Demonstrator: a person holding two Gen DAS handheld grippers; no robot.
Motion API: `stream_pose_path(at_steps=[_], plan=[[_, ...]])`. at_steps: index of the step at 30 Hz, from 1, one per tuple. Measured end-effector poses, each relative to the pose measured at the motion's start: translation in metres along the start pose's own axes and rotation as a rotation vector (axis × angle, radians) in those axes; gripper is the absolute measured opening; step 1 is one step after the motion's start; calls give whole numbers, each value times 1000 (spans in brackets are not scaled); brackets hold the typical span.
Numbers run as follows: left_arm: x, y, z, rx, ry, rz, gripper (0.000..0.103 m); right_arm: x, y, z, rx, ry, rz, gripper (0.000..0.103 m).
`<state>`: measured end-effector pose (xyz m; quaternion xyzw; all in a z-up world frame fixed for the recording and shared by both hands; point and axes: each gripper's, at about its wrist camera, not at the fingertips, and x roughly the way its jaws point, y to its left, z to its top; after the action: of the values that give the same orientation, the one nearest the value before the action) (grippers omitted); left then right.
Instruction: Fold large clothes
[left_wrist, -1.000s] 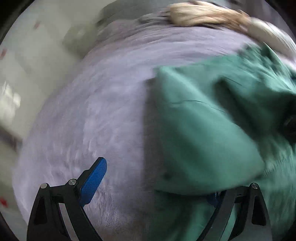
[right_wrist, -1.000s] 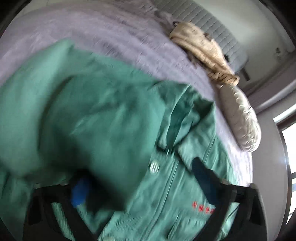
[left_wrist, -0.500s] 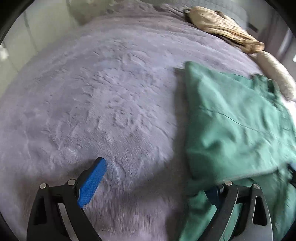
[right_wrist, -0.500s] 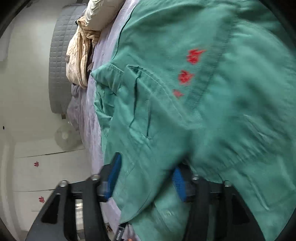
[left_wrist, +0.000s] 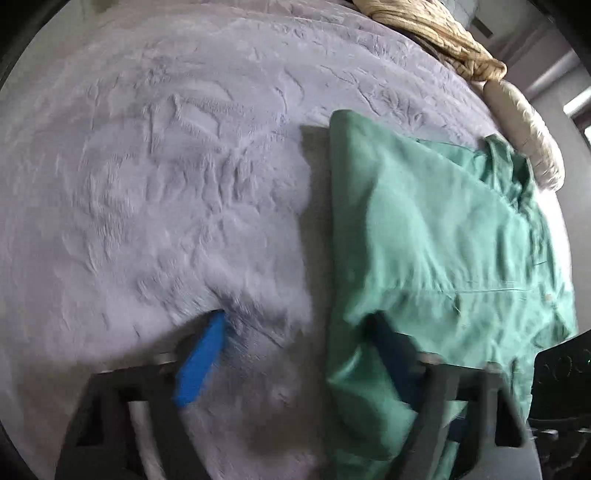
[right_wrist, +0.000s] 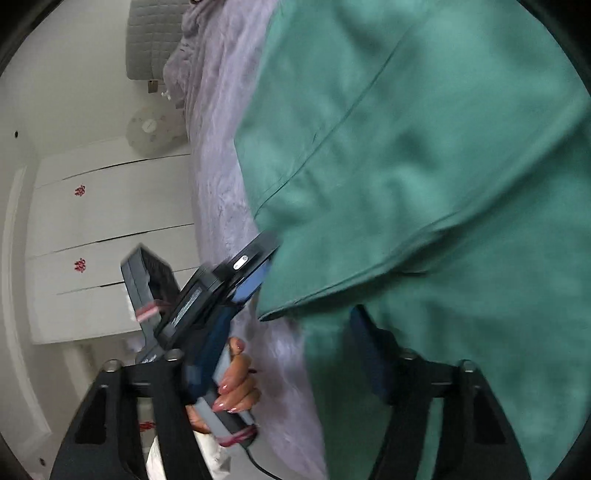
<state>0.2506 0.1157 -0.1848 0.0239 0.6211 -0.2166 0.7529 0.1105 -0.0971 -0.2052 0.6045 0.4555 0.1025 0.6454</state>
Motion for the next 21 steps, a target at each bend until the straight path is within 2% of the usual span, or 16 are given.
stream_pose_path(at_steps=[1, 2, 3, 6, 8, 10, 13, 16, 17, 18, 19, 20, 21], plan=[[-3, 1, 2, 10, -9, -7, 11, 5, -1, -1, 7, -1, -7, 44], [-4, 6, 5, -8, 3, -32, 1, 13, -4, -1, 24, 7, -16, 13], [-7, 11, 8, -38, 0, -45, 2, 22, -7, 1, 44, 9, -18, 4], [-13, 15, 10, -25, -50, -10, 2, 34, 10, -3, -8, -10, -33, 4], [-9, 15, 9, -10, -55, 25, 2, 50, 2, -6, 10, 30, -66, 4], [-11, 15, 7, -24, -60, 27, 2, 60, -5, -11, 9, 54, -97, 3], [-24, 12, -1, -20, -94, 56, 2, 49, -4, -17, -29, 83, -100, 6], [-42, 12, -7, 6, -127, 65, 2, 24, 6, -22, -99, 146, -150, 8], [-47, 10, -7, 12, -136, 56, 2, 11, 9, -22, -125, 144, -180, 14], [-53, 6, -9, 22, -145, 46, 2, -11, 13, -20, -159, 111, -217, 32], [-57, -4, -9, 41, -156, 36, 2, -32, 15, -17, -186, 63, -247, 47], [-59, -12, -12, 62, -163, 30, 2, -54, 16, -12, -208, 1, -280, 75], [-58, -20, -15, 84, -166, 28, 2, -88, 16, -3, -234, -106, -344, 81]])
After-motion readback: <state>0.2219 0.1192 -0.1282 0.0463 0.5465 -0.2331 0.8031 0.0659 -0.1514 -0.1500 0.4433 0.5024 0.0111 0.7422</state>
